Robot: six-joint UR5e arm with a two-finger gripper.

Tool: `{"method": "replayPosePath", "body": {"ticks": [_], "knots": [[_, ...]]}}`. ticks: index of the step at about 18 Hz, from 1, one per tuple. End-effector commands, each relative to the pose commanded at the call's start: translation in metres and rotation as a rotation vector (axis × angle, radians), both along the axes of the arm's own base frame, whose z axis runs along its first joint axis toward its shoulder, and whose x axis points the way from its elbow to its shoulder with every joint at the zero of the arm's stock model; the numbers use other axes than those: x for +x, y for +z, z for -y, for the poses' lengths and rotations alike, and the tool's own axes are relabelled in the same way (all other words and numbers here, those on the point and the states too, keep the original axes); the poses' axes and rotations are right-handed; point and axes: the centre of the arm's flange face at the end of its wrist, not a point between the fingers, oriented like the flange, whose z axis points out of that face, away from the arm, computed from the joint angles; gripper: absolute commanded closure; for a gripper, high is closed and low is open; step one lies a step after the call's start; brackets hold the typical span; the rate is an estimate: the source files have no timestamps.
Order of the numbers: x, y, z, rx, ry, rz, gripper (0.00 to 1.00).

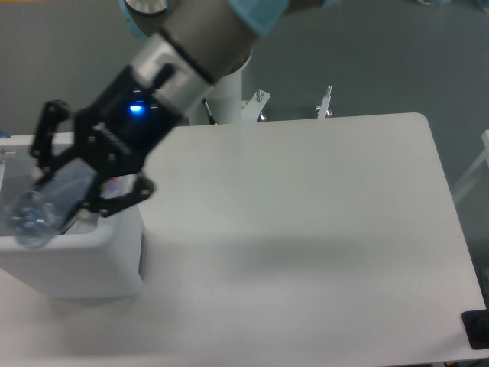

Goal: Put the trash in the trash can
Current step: 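Carry the bottle over the trash bin opening, then open the gripper to release the bottle into the bin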

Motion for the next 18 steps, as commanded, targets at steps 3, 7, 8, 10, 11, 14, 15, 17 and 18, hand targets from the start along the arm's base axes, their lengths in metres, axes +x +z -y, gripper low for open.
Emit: {"method": "replayPosePath", "body": {"ticks": [3, 7, 8, 10, 11, 14, 15, 17, 18], "knots": [[0.016, -0.022, -0.005, 0.026, -0.026, -0.023, 0.51], [0.019, -0.032, -0.004, 0.034, -0.032, -0.031, 0.13], [0.019, -0.032, -0.004, 0.035, -0.032, -0.032, 0.03], [0.018, -0.036, -0.004, 0.029, -0.032, -0.028, 0.02], [0.018, -0.037, -0.004, 0.028, -0.033, -0.028, 0.01], [0.017, -0.042, -0.005, 0.021, -0.032, -0.024, 0.0], [0.012, -0.043, -0.004, 0.021, -0.026, -0.025, 0.0], [-0.011, -0.047, 0.002, 0.016, 0.007, -0.024, 0.0], [-0.028, -0.049, 0.008, 0.015, 0.033, -0.022, 0.0]]}}
